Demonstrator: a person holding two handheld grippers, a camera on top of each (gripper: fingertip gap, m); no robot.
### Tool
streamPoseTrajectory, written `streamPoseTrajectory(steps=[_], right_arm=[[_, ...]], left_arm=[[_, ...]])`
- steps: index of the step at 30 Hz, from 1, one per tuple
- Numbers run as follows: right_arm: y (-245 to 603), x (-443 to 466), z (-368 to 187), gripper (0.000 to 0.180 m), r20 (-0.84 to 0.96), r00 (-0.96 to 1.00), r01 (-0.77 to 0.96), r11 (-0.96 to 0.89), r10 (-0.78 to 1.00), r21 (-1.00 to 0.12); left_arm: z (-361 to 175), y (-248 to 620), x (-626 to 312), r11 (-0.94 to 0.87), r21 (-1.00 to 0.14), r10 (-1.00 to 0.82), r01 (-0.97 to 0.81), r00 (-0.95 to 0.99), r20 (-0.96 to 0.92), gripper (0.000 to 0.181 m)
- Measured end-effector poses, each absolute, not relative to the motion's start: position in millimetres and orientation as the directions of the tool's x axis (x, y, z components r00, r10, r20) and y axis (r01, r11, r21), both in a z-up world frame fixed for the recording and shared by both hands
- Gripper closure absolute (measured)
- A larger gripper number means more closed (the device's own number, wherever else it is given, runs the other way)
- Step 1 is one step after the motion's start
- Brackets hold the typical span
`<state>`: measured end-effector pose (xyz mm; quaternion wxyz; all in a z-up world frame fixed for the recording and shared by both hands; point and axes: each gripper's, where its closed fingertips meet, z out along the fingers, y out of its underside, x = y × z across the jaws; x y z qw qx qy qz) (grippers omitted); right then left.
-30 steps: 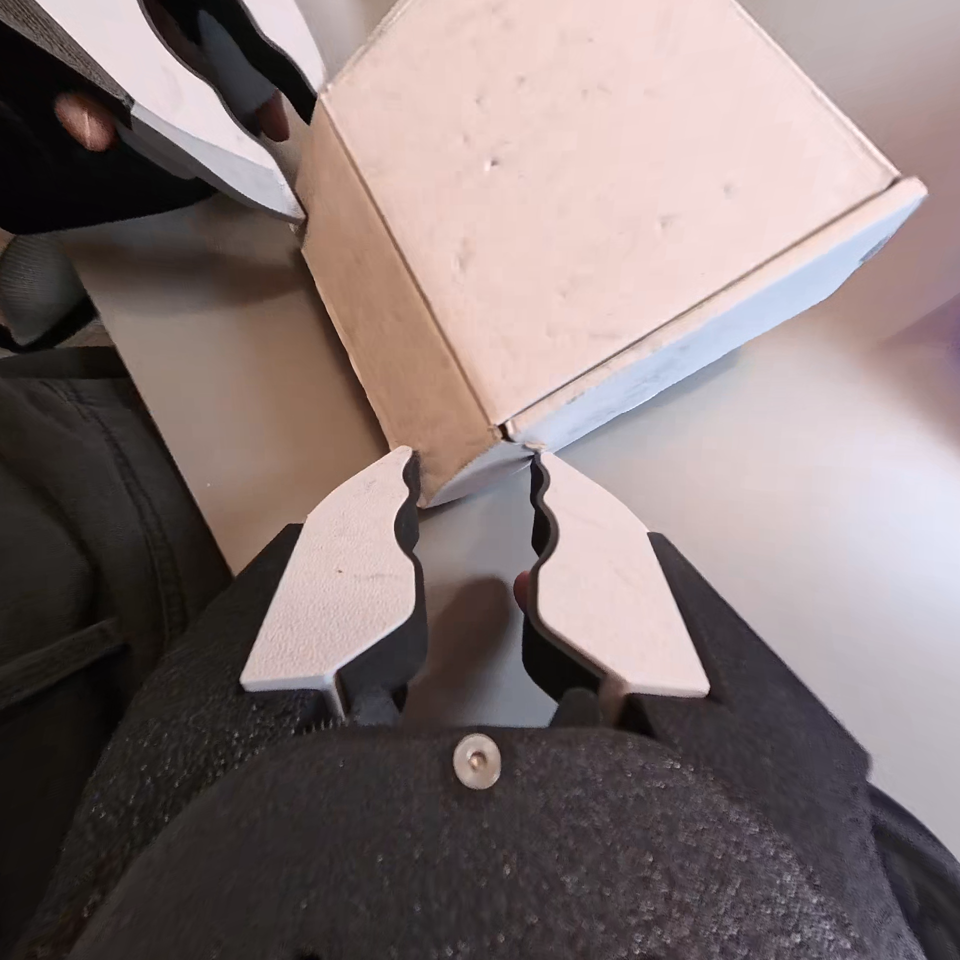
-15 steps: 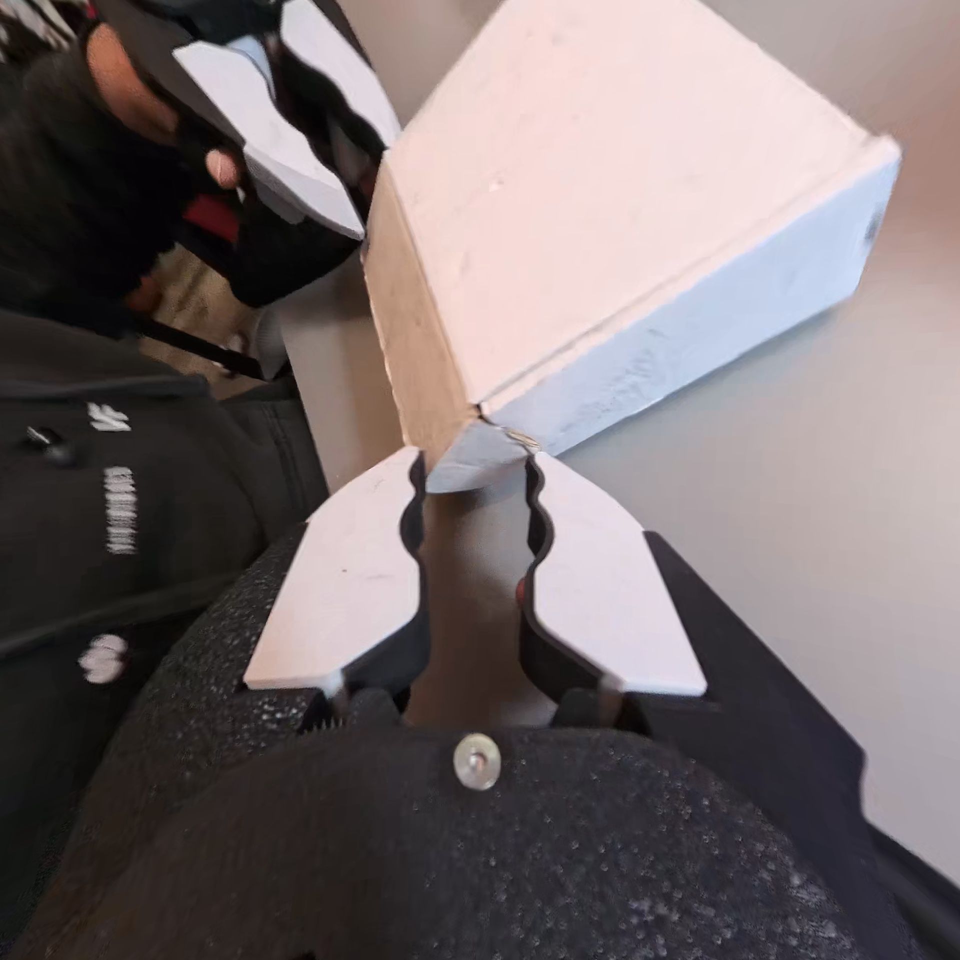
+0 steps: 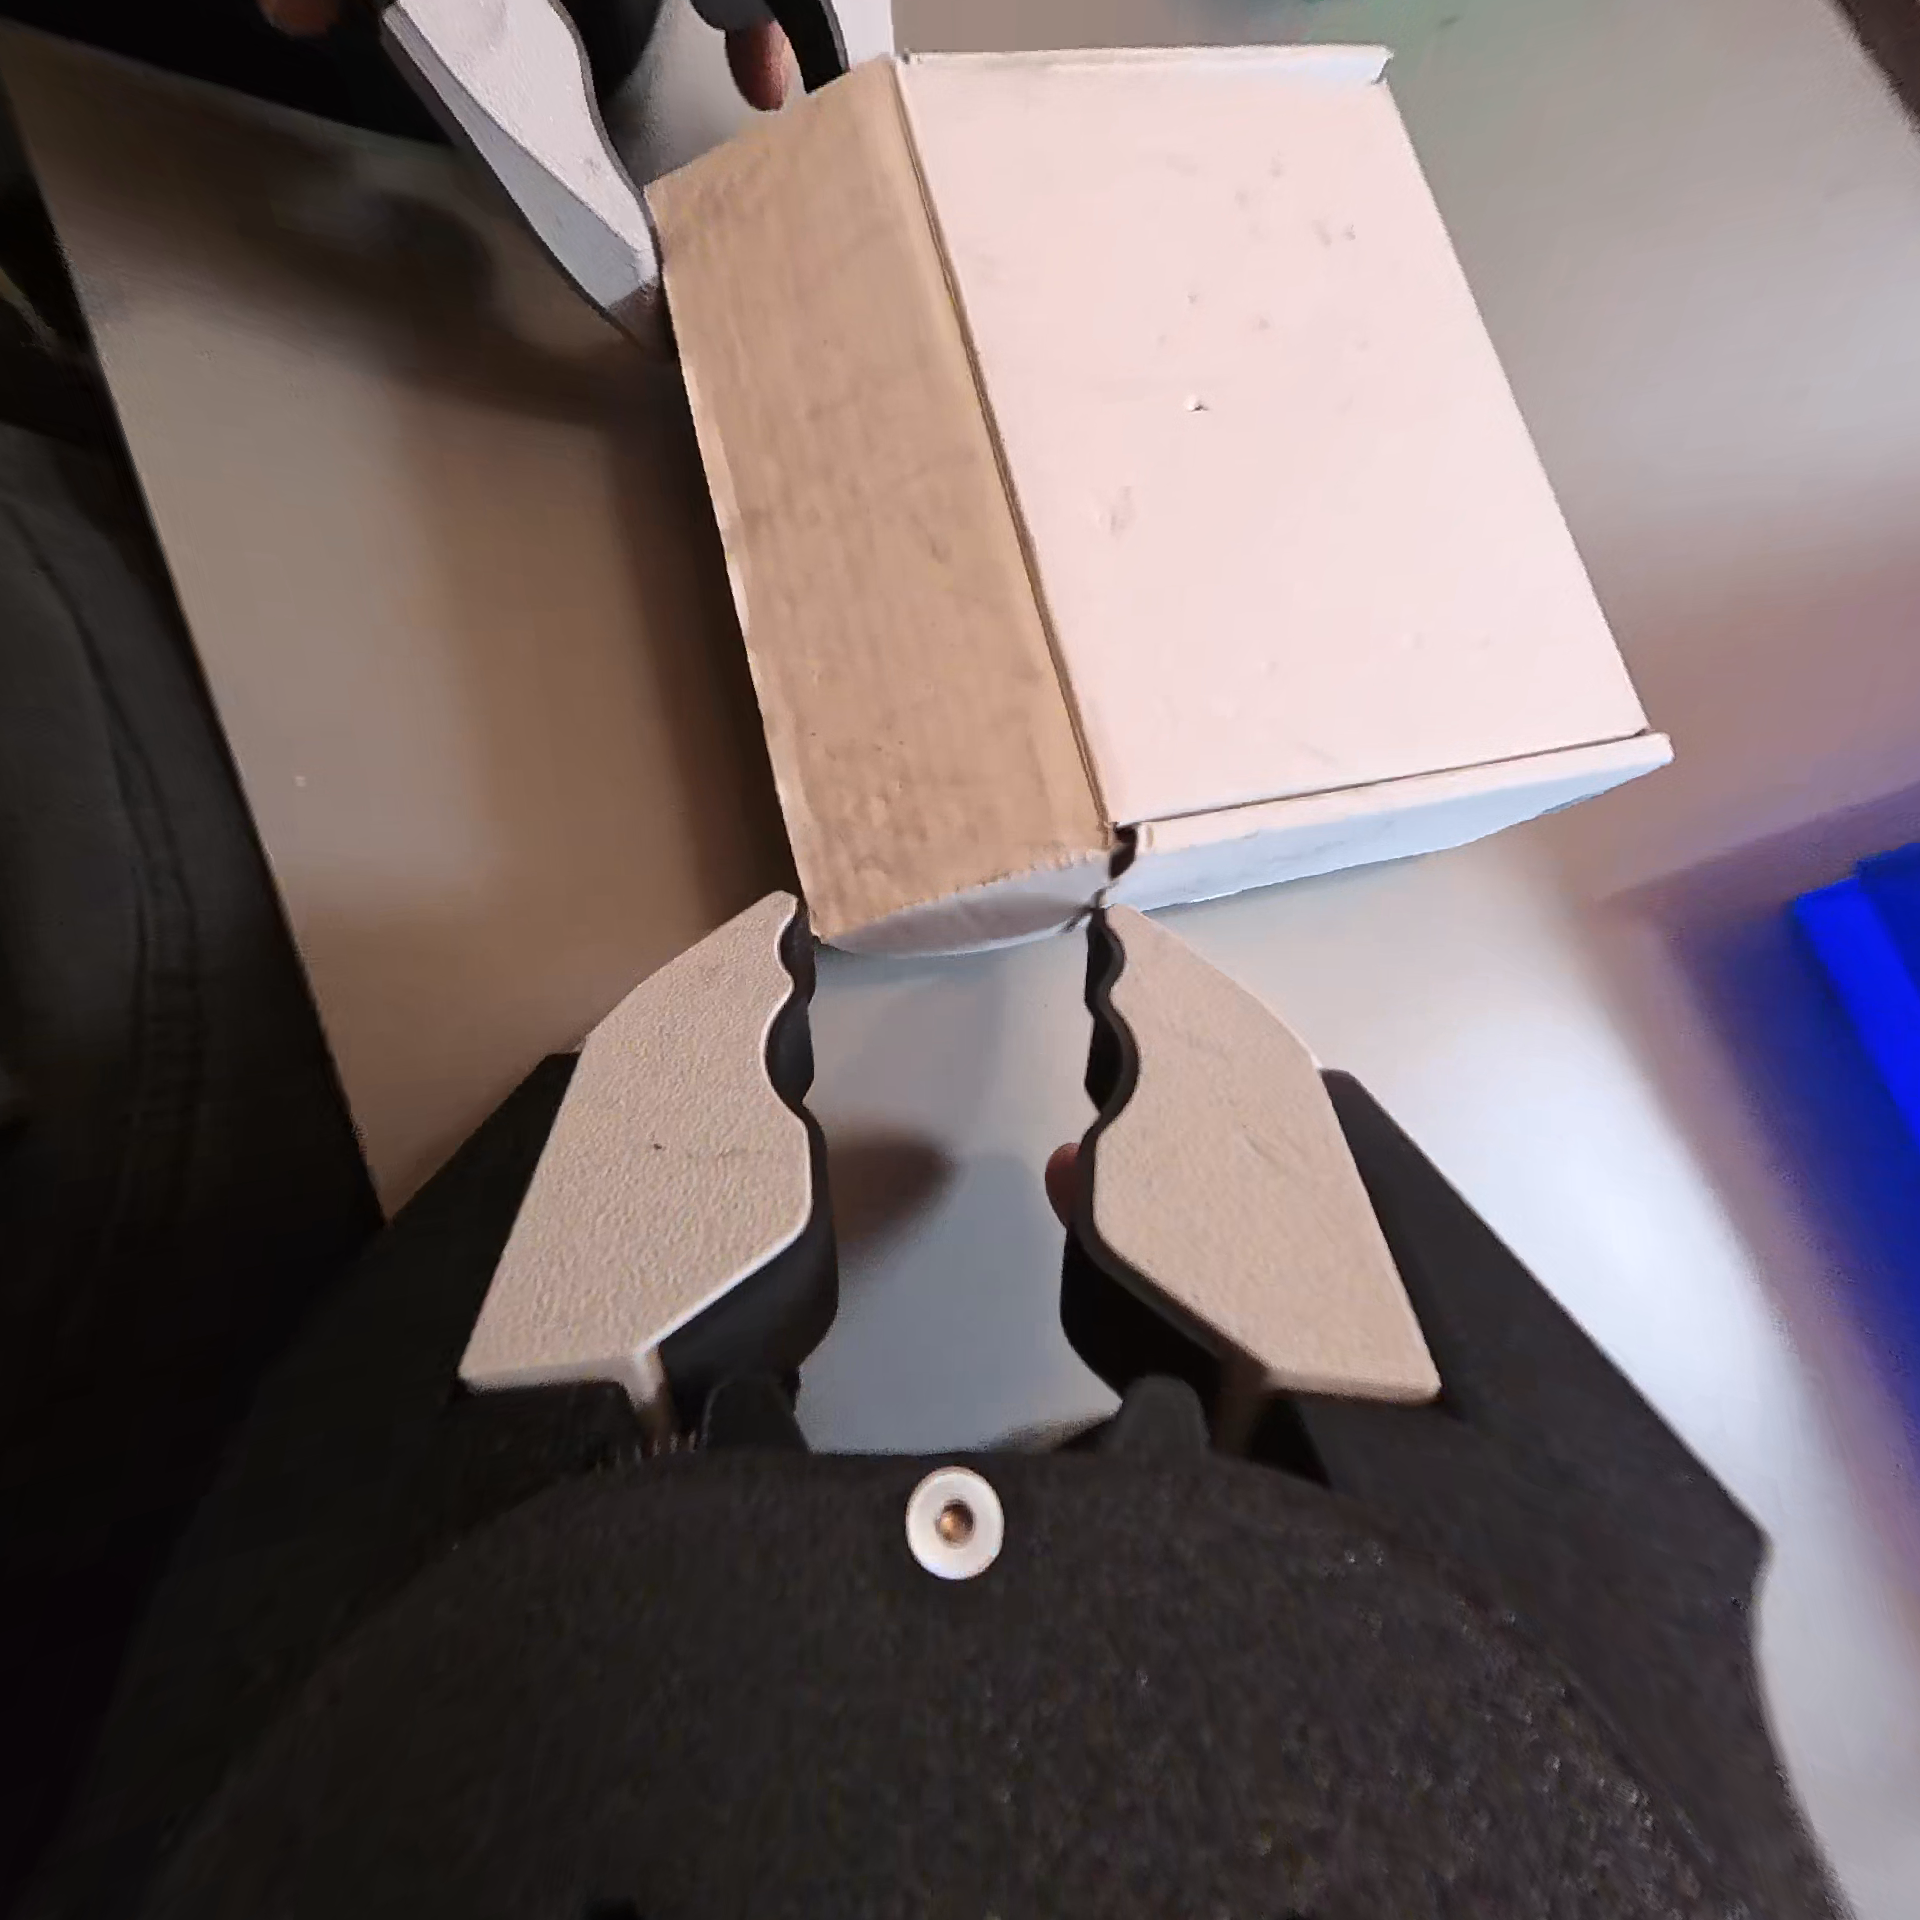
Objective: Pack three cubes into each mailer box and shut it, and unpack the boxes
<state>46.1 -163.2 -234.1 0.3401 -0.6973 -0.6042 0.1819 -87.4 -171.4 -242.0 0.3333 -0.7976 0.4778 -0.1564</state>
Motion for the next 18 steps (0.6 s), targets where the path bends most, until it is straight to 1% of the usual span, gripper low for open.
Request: streamPoseTrajectory(steps=[1, 3, 5, 7, 9, 13, 18], right_arm=[[-165.2, 46.3, -232.7, 0.139, 0.112, 0.203, 0.713, -0.069, 0.973, -0.697], [-168.1, 45.5, -228.4, 0.146, -0.01, 0.218, 0.682, -0.159, 0.976, -0.713], [-172.6, 43.9, -224.5, 0.147, -0.143, 0.214, 0.65, -0.251, 0.966, -0.718], [-172.0, 44.0, -222.8, 0.147, -0.194, 0.207, 0.634, -0.282, 0.959, -0.72], [-169.6, 44.6, -224.0, 0.146, -0.206, 0.211, 0.631, -0.294, 0.956, -0.718], [-163.6, 48.8, -230.4, 0.141, -0.125, 0.225, 0.658, -0.245, 0.966, -0.712], [-161.2, 50.3, -225.5, 0.14, -0.069, 0.21, 0.644, -0.192, 0.975, -0.741]], left_arm=[[-241.0, -172.8, -86.5, -0.345, -0.68, -0.863, -0.648, 0.503, -0.041, 0.13], [-237.5, -179.0, -81.9, -0.389, -0.682, -0.865, -0.619, 0.501, 0.039, 0.136], [-233.9, -183.0, -77.9, -0.421, -0.685, -0.86, -0.594, 0.502, 0.093, 0.142], [-233.4, -181.0, -79.5, -0.427, -0.679, -0.853, -0.597, 0.515, 0.084, 0.141], [-233.1, -180.2, -80.0, -0.428, -0.68, -0.851, -0.595, 0.519, 0.082, 0.14], [-236.6, -181.2, -83.0, -0.421, -0.674, -0.855, -0.607, 0.514, 0.071, 0.14], [-227.6, -181.0, -88.2, -0.435, -0.696, -0.85, -0.571, 0.515, 0.109, 0.14]])
